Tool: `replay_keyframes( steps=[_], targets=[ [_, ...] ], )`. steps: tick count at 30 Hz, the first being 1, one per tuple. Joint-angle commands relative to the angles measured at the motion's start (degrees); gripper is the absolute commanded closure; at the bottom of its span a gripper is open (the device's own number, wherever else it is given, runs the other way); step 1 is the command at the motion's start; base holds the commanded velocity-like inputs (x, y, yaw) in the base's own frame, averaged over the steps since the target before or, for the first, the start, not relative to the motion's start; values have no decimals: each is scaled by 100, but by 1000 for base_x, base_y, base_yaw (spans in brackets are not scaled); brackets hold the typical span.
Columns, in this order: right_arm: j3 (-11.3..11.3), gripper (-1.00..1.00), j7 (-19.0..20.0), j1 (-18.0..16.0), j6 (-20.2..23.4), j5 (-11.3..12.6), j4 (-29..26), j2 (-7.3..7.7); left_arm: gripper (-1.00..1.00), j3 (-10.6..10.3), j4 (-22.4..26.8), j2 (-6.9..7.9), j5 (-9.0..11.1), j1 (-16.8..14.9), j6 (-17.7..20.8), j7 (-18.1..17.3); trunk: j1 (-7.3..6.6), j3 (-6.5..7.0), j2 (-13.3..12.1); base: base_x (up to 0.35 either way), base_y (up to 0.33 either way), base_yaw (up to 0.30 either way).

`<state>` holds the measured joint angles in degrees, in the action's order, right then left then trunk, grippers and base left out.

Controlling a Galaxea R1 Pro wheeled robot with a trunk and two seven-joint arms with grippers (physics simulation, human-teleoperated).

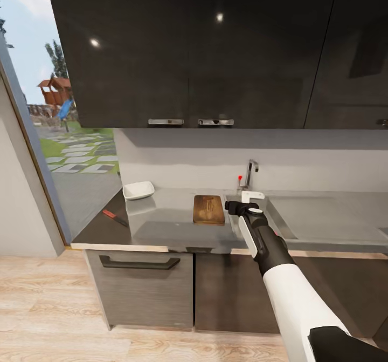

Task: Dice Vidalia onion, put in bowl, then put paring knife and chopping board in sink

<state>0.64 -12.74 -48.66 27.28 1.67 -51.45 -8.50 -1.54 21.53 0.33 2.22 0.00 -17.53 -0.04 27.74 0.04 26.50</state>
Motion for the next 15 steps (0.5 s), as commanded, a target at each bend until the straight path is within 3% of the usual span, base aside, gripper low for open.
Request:
replay_keyframes(
  steps=[1, 9, 15],
  targets=[
    [10, -100, -30, -2, 30, 18, -5, -1, -100, -15, -6, 27, 27, 0, -11, 3, 2, -2, 3, 4, 0, 0],
    [14, -100, -11, -3, 44, 15, -5, 13, -100, -30, 35, 113, 27, 0, -51, 1, 2, -2, 3, 0, 0, 0],
    [20, -100, -4, -3, 33, 3, -5, 15, -100, -30, 991, 145, 43, 175, -69, 3, 2, -2, 3, 0, 0, 0]
  ],
)
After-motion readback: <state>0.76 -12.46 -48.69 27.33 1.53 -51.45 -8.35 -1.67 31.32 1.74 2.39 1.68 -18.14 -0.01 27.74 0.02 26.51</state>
